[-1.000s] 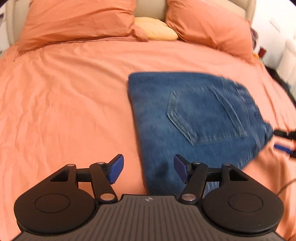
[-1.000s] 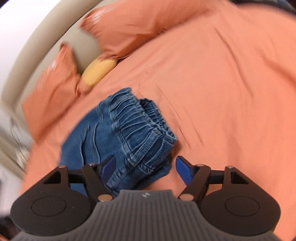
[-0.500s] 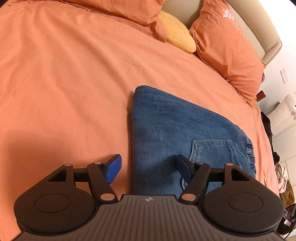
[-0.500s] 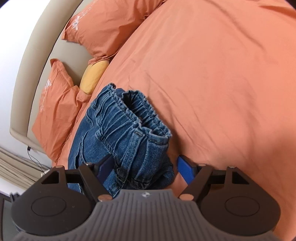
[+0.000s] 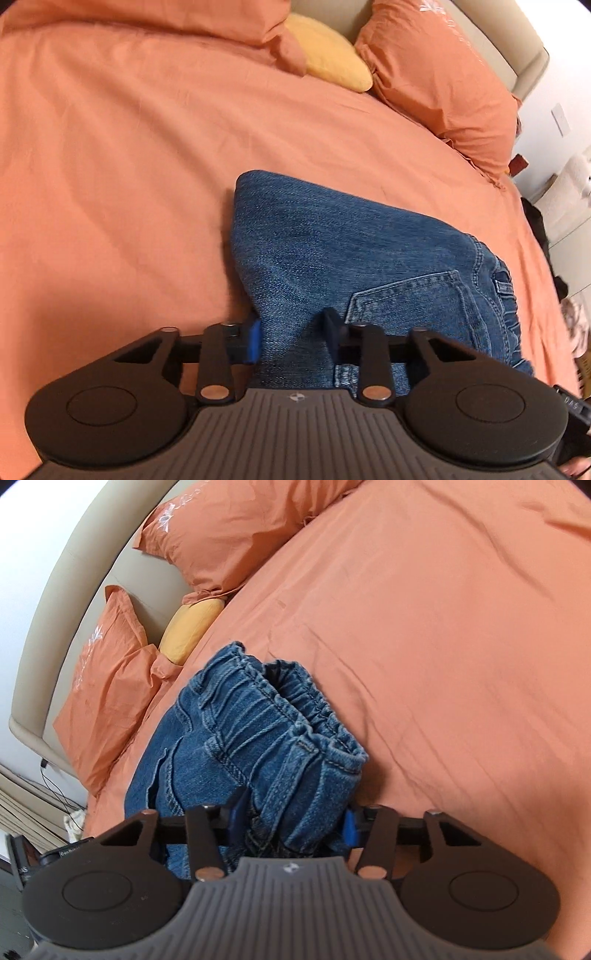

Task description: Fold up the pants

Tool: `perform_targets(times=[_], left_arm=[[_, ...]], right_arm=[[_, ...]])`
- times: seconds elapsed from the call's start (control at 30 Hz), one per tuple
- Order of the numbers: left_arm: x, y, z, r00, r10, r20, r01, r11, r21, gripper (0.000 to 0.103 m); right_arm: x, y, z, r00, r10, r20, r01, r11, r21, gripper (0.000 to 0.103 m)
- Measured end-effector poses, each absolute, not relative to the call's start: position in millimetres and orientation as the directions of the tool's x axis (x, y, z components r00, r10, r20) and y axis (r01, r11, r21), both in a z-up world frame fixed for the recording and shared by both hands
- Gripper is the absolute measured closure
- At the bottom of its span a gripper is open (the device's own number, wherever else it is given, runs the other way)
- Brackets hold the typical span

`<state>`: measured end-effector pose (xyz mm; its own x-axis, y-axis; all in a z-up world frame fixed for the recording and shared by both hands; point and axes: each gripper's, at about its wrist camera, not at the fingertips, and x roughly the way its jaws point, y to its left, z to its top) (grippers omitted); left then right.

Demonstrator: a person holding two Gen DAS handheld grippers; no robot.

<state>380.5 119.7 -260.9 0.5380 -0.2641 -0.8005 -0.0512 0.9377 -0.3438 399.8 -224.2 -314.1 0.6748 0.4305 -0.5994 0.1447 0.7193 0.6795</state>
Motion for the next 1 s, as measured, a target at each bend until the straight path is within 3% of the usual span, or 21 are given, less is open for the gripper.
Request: perform_targets(times=[0.13, 0.4, 0.8, 1.0], left_arm=[[375.8, 116.4, -236.5, 0.557, -0.256, -0.790, -0.049, 0.939, -0.340, 0.080], [349.6, 105.9, -168.0, 0.597, -0.241, -0.765, 0.015, 0.957, -0.289, 0.083], [258.7, 233.6, -44.4, 0.646, -0.135, -0.751, -0.022, 0.980, -0.195, 0.083], [222.9, 291.8, -29.4, 0.633, -0.052, -0.772, -0.049, 0.993, -0.107, 0.083]], right_arm=[[398.8, -224.3, -295.3, 0.674, 0.444, -0.590, 0.129, 0.716, 0.686, 0.074], [381.0, -199.0, -226.0, 0.683, 0.478, -0.552, -0.003, 0.758, 0.653, 0.078], [302.8, -105.2, -149.0, 0.653, 0.624, -0.429, -0.184, 0.680, 0.710, 0.078], [266.5, -20.6, -138.4, 0.593, 0.693, -0.410, -0.233, 0.635, 0.736, 0.078]])
